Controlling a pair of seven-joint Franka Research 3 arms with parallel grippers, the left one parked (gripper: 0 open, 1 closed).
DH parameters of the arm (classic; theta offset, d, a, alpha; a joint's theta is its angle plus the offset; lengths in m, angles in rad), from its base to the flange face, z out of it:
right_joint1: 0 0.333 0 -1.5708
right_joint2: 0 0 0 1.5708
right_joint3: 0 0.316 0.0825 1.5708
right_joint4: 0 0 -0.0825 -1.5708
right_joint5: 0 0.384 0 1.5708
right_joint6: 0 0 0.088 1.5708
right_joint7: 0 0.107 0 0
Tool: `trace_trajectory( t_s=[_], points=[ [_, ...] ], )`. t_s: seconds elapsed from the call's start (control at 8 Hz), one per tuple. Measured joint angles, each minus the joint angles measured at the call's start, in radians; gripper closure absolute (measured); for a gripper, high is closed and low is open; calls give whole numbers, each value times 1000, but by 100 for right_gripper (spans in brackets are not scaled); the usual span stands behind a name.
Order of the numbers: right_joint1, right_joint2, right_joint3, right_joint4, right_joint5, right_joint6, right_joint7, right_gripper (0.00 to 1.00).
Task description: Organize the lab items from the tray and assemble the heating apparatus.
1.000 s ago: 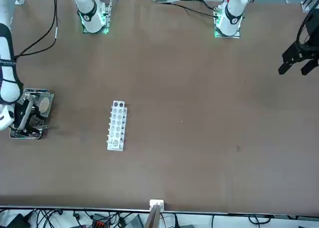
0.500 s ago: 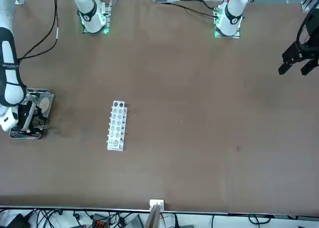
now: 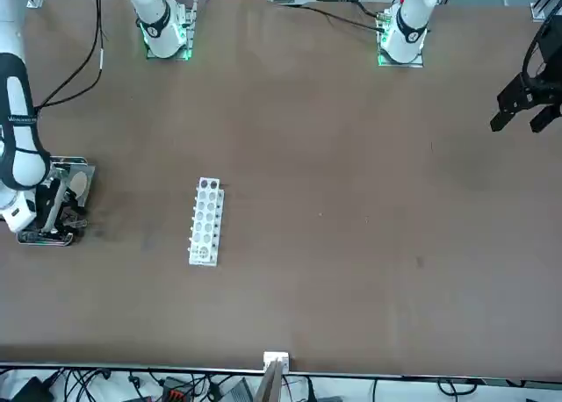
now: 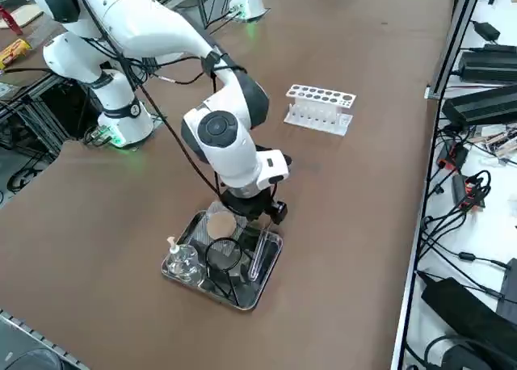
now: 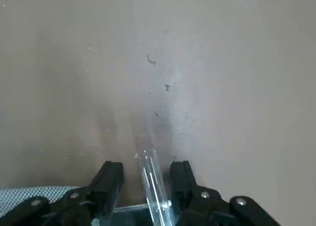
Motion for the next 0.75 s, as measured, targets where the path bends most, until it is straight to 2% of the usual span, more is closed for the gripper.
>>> trace_trajectory(
  t_s=[0.75],
  points=[
    [0, 11, 4, 0, 0, 15, -34, 48]
  ],
)
